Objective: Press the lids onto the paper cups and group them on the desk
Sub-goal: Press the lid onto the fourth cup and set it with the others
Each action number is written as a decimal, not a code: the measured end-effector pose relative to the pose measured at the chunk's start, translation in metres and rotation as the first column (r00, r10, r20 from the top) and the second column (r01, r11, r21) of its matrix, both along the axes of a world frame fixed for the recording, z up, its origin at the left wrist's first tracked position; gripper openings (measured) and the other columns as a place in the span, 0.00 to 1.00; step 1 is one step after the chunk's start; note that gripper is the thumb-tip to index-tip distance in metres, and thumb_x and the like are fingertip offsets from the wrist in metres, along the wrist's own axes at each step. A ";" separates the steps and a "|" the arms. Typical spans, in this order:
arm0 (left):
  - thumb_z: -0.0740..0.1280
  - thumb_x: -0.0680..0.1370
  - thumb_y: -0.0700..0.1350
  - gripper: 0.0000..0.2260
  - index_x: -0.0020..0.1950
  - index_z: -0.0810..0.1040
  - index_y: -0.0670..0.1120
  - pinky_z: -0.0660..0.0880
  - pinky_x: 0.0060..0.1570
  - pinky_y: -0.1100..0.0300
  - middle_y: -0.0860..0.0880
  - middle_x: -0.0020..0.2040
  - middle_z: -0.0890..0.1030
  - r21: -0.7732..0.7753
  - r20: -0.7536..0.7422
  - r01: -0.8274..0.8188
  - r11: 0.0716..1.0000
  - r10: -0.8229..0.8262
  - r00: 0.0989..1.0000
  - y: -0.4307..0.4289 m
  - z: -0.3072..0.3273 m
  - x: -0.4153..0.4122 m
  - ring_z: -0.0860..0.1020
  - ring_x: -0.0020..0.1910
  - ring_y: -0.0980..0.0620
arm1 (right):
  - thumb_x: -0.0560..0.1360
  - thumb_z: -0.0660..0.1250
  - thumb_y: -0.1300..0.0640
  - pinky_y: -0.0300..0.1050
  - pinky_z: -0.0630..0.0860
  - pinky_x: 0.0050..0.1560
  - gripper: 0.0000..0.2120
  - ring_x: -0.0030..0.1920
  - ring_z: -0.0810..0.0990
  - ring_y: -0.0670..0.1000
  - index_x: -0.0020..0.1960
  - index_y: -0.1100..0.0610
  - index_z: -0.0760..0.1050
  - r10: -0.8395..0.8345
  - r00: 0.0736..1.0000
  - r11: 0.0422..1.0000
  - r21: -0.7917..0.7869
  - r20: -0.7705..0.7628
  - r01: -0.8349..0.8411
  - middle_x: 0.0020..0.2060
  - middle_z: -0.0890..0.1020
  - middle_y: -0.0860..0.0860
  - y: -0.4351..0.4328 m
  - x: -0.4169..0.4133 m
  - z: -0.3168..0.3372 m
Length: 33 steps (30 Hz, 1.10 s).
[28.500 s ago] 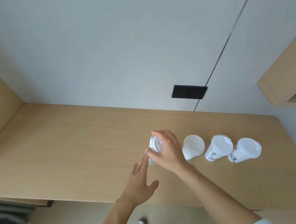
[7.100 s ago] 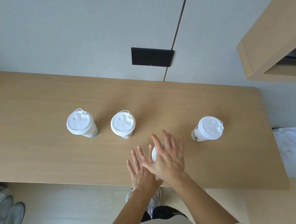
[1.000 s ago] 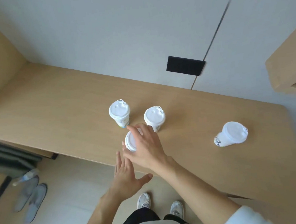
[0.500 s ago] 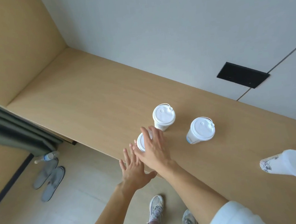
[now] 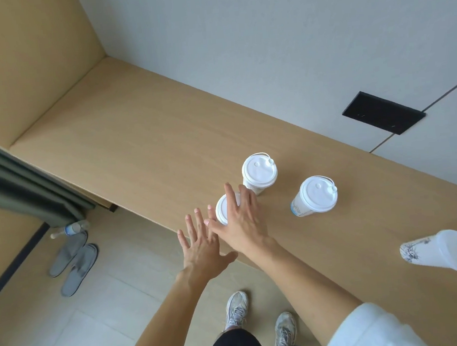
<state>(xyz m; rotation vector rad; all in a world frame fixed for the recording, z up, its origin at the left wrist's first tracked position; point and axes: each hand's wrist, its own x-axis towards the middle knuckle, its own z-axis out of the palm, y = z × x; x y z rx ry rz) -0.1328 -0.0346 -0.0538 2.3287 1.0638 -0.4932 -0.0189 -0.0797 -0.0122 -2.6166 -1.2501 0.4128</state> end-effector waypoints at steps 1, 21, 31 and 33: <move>0.66 0.74 0.72 0.58 0.72 0.18 0.51 0.42 0.79 0.32 0.40 0.83 0.30 0.013 -0.004 -0.005 1.000 0.005 1.000 0.000 0.003 -0.002 0.31 0.81 0.35 | 0.73 0.68 0.30 0.55 0.69 0.71 0.49 0.74 0.68 0.63 0.83 0.57 0.58 -0.004 1.000 1.000 0.003 -0.001 0.004 0.75 0.68 0.63 -0.002 0.000 0.001; 0.64 0.69 0.77 0.62 0.78 0.23 0.47 0.40 0.79 0.35 0.37 0.82 0.31 0.373 0.229 0.344 0.862 -0.445 0.866 -0.140 0.095 0.138 0.33 0.81 0.34 | 0.74 0.45 0.23 0.64 0.55 0.81 0.50 0.83 0.54 0.65 0.85 0.56 0.52 -0.381 0.916 0.924 0.075 0.125 0.374 0.82 0.56 0.65 -0.230 0.131 0.066; 0.70 0.71 0.72 0.63 0.73 0.18 0.50 0.41 0.81 0.38 0.38 0.81 0.27 0.051 -0.029 0.571 0.820 -0.570 0.821 -0.282 0.026 0.262 0.31 0.81 0.34 | 0.78 0.57 0.26 0.64 0.47 0.82 0.47 0.84 0.48 0.65 0.86 0.53 0.49 -0.559 0.824 0.822 -0.070 0.095 0.565 0.84 0.48 0.64 -0.371 0.227 0.034; 0.70 0.71 0.72 0.63 0.67 0.13 0.52 0.41 0.81 0.37 0.38 0.81 0.27 0.034 -0.089 0.570 0.821 -0.565 0.820 -0.297 0.013 0.275 0.30 0.80 0.34 | 0.77 0.58 0.26 0.62 0.49 0.82 0.47 0.84 0.48 0.64 0.86 0.52 0.49 -0.562 0.825 0.822 -0.069 0.049 0.565 0.84 0.48 0.63 -0.378 0.239 0.026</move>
